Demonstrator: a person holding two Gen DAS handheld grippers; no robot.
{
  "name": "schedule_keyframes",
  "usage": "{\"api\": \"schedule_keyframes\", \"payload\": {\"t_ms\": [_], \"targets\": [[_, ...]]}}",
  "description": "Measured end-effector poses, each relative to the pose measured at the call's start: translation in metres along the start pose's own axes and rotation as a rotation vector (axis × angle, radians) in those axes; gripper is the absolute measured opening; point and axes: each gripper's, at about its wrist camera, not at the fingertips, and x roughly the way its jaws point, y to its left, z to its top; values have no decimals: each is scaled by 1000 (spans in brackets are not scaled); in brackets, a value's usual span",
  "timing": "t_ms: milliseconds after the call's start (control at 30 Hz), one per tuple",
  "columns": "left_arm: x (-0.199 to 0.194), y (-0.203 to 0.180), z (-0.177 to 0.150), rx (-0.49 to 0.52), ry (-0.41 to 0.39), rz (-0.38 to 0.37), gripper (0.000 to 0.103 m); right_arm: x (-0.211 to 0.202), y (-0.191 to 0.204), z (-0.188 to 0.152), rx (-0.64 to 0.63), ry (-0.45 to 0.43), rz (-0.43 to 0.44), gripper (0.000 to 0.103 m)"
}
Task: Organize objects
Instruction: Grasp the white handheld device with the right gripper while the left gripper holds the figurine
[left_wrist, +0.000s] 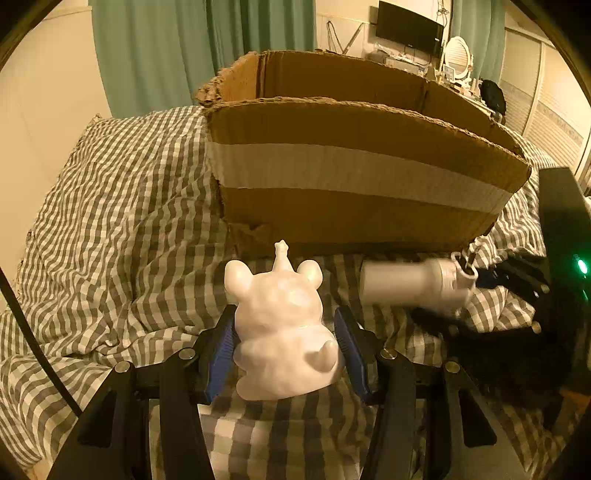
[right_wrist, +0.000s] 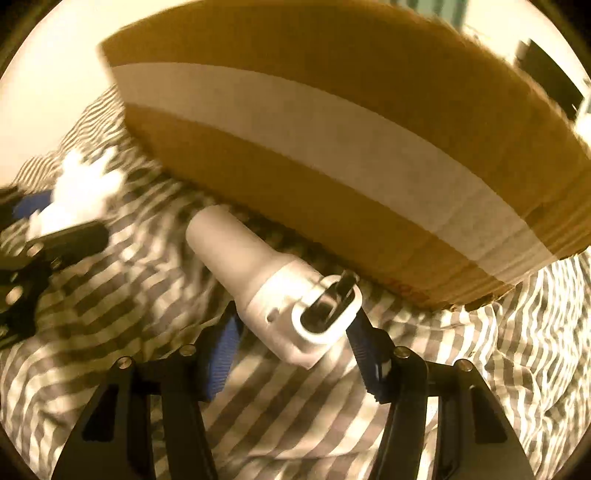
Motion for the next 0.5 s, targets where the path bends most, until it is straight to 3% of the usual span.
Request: {"api": "schedule_keyframes", "payload": {"t_ms": [233,500], "targets": [[-8,5,0,-13,-11,-9,54,-15,19,-8,-40,27,-2,56],[-31,5,-4,-36,-22,-47,54,-39,14,-20,56,76,6,55]]}}
